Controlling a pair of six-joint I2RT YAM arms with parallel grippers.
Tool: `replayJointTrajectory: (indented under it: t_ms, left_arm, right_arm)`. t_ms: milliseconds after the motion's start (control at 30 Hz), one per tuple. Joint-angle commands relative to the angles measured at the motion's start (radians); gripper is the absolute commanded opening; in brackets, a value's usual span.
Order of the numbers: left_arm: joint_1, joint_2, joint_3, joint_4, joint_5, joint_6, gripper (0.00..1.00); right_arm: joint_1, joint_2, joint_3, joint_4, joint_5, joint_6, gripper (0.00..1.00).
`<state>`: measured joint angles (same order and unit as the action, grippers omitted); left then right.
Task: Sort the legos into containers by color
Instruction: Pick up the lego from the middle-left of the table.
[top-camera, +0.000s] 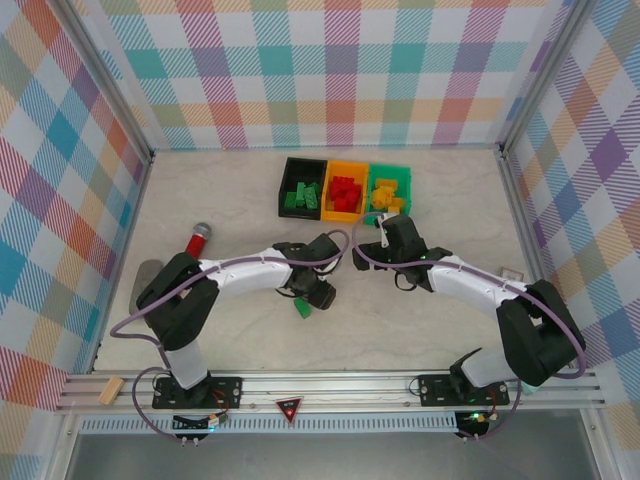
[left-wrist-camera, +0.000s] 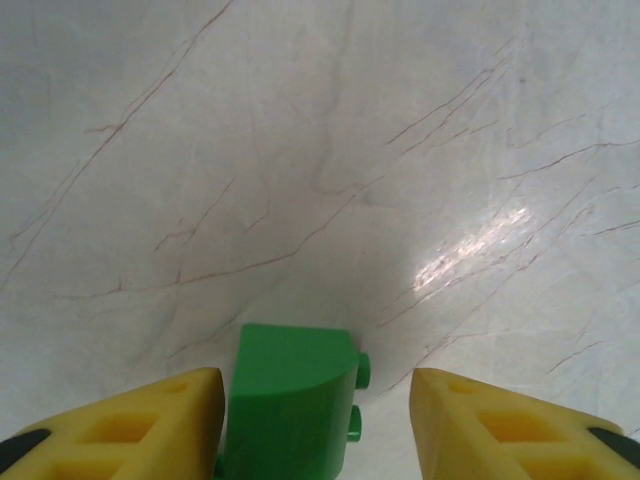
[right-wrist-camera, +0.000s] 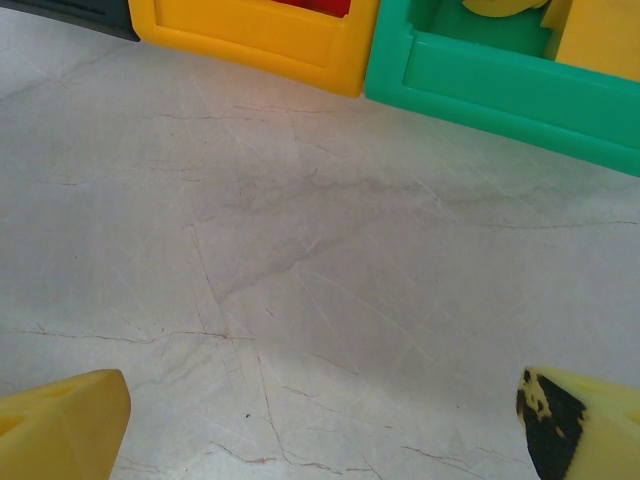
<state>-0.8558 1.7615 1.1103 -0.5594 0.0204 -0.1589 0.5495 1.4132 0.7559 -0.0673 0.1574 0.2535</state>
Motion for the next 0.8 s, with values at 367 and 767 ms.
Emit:
replayJointTrajectory:
  t_ms: [367, 767]
  left_arm:
    - [-0.032, 0.05, 0.008, -0.037, -0.049, 0.005, 0.38]
    - [-0.036, -0.038, 0.02, 0.023, -0.073, -0.049, 0.33]
  right_arm:
    - [-0.006, 0.007, 0.008, 0.023, 0.007, 0.013, 0.99]
    - [-0.006, 0.009, 0.009, 0.02, -0.002, 0.021, 0.99]
